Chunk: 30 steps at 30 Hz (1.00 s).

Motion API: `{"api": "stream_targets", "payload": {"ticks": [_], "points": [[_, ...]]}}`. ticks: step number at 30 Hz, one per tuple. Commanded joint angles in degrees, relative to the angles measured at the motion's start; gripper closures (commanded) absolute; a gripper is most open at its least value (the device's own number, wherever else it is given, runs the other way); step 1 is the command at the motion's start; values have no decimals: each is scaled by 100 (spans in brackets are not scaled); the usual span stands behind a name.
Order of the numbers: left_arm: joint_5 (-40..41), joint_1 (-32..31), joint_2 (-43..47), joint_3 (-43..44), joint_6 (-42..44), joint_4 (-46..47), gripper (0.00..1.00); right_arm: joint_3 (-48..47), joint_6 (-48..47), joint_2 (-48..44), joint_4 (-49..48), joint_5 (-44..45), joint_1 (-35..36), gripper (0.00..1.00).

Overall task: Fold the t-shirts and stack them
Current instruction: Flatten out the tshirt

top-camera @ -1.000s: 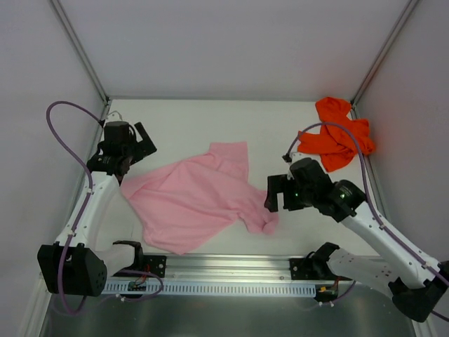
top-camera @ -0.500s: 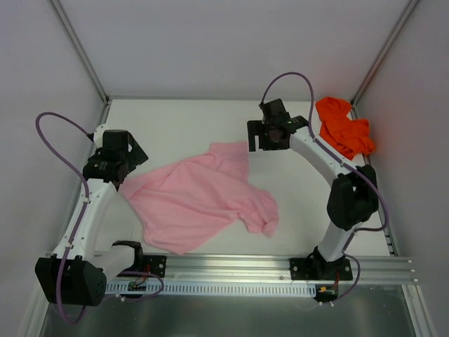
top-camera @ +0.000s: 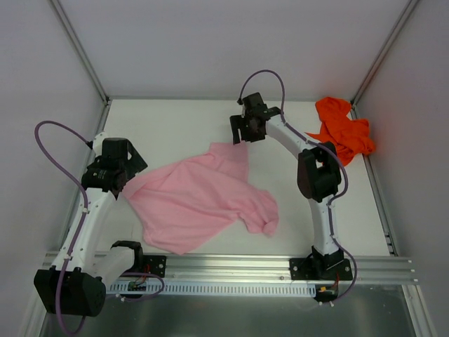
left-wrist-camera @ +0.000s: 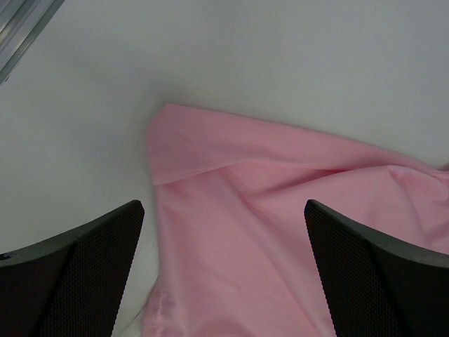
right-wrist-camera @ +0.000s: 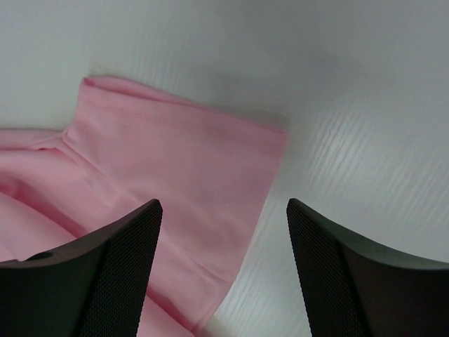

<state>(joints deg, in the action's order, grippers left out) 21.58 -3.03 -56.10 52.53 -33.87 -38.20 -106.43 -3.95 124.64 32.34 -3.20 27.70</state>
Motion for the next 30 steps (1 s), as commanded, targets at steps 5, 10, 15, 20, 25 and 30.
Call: {"api": "stream_targets", "payload": {"ticks": [5, 10, 15, 20, 25, 30], "points": [[259, -22, 169, 99, -225, -232, 1, -826, -177, 631, 343, -84, -169, 28], [346, -23, 187, 161, -199, -267, 1, -818, -54, 816, 423, -251, -283, 29], [346, -31, 169, 178, -225, -267, 1, -870, -10, 1018, 344, -671, -309, 34], [408, -22, 222, 170, -278, -346, 1, -853, 139, 1194, 273, -919, -301, 41], [496, -22, 336, 143, -304, -452, 1, -835, 114, 1300, 317, -744, -301, 57], [557, -22, 406, 20, -383, -513, 1, -782, 43, 1379, 361, -305, -309, 86]]}}
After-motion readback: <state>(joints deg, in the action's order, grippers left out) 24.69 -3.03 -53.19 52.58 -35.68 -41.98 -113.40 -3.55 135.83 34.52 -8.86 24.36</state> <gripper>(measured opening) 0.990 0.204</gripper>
